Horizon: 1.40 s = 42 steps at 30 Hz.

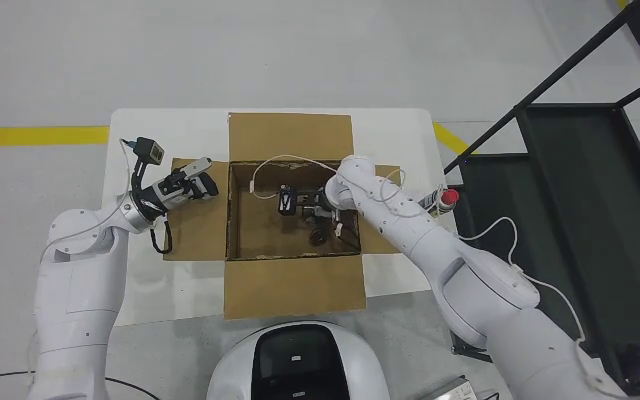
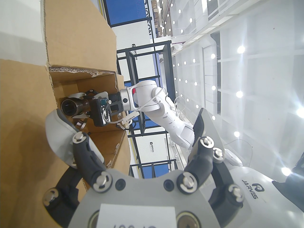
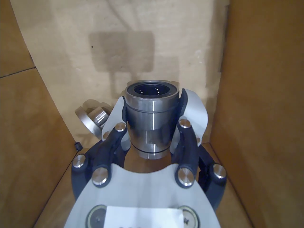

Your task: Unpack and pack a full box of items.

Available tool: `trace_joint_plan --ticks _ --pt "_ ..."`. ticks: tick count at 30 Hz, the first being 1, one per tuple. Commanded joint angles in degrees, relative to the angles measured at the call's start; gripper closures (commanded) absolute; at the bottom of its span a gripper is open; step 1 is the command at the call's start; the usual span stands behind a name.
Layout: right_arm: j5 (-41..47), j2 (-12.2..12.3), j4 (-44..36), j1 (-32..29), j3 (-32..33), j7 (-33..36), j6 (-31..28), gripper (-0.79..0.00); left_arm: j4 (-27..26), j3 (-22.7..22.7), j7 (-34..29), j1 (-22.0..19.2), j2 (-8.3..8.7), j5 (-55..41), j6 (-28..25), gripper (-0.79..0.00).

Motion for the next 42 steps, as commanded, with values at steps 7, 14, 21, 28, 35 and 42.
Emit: trace_joint_plan --ticks 7,14,21,28,35,42 --pt "1.11 1.60 -2.82 0.03 2.87 -4.23 -4.72 0.000 0.00 0.00 0.00 0.00 0.00 0.00 0.00 -0.785" --pt "4.95 5.45 -11.15 -3.53 7.54 -9.85 -11.71 0.000 0.00 0.00 0.00 0.00 0.00 0.00 0.00 -0.785" --pt "11.54 11.01 -22.41 -8.76 10.99 -14.75 -11.71 0.000 0.00 0.00 0.00 0.00 0.00 0.00 0.00 -0.785" --pt "16.38 16.26 -29.18 -12.62 13.26 -20.85 -11.71 0.000 0.00 0.00 0.00 0.00 0.00 0.00 0.00 -0.785" --pt "17.22 18.25 -30.70 -13.56 12.75 -25.23 -11.71 0.000 0.00 0.00 0.00 0.00 0.00 0.00 0.00 -0.785" --pt "17.22 18.25 -30.70 -13.56 12.75 -25.23 -11.71 0.000 0.00 0.00 0.00 0.00 0.00 0.00 0.00 -0.785"
